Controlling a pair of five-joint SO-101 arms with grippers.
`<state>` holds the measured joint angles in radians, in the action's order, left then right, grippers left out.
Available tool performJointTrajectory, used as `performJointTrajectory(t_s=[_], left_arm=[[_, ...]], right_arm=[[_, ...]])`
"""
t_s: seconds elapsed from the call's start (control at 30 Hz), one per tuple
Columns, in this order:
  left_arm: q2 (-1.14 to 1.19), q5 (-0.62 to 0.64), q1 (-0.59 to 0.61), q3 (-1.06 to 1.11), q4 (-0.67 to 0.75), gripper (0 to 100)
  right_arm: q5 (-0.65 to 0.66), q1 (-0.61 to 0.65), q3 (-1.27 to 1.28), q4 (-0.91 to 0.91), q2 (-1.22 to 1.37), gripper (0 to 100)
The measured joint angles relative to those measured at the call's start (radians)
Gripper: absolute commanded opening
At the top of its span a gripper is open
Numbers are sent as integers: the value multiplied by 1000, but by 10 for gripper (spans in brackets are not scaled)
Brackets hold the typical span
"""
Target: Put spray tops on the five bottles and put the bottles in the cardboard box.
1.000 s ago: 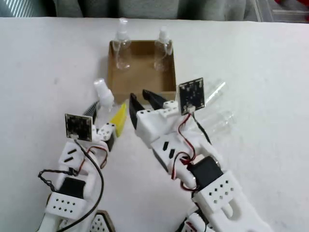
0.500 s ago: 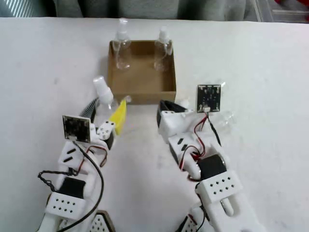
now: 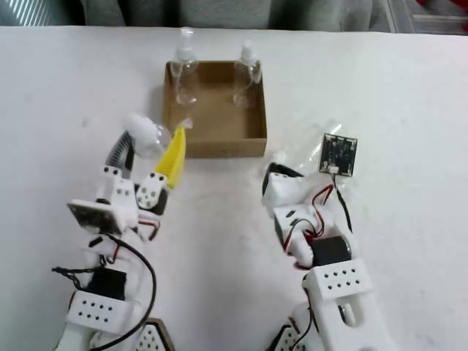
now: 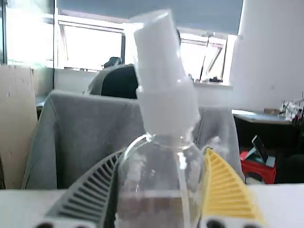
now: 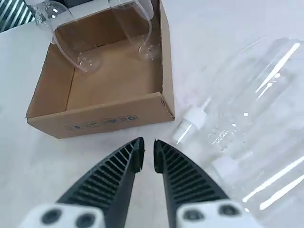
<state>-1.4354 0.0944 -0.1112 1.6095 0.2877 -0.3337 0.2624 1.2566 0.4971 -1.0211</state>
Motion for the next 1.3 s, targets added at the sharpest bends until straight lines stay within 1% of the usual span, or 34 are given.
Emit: performJointTrajectory(t_s=[0.2, 0.33, 0.6, 0.87, 0.93, 1.03, 1.2, 1.3], left_arm=[[0, 0, 0, -218, -110, 20], [57, 0, 0, -345, -123, 20], [427, 0, 0, -640, -123, 20], [779, 0, 0, -789, -123, 20], [865, 0, 0, -804, -94, 20], [996, 0, 0, -815, 5, 20], [1197, 0, 0, -815, 164, 21], [1289, 0, 0, -815, 245, 21]], right_arm=[[0, 5, 0, 0, 0, 19], [0, -2, 0, 0, 0, 19], [0, -3, 0, 0, 0, 19], [12, -3, 0, 0, 0, 19], [46, -3, 9, -2, 0, 19], [78, -3, 43, -38, 0, 19], [89, -3, 94, -140, 0, 19], [89, -3, 101, -166, 0, 19]])
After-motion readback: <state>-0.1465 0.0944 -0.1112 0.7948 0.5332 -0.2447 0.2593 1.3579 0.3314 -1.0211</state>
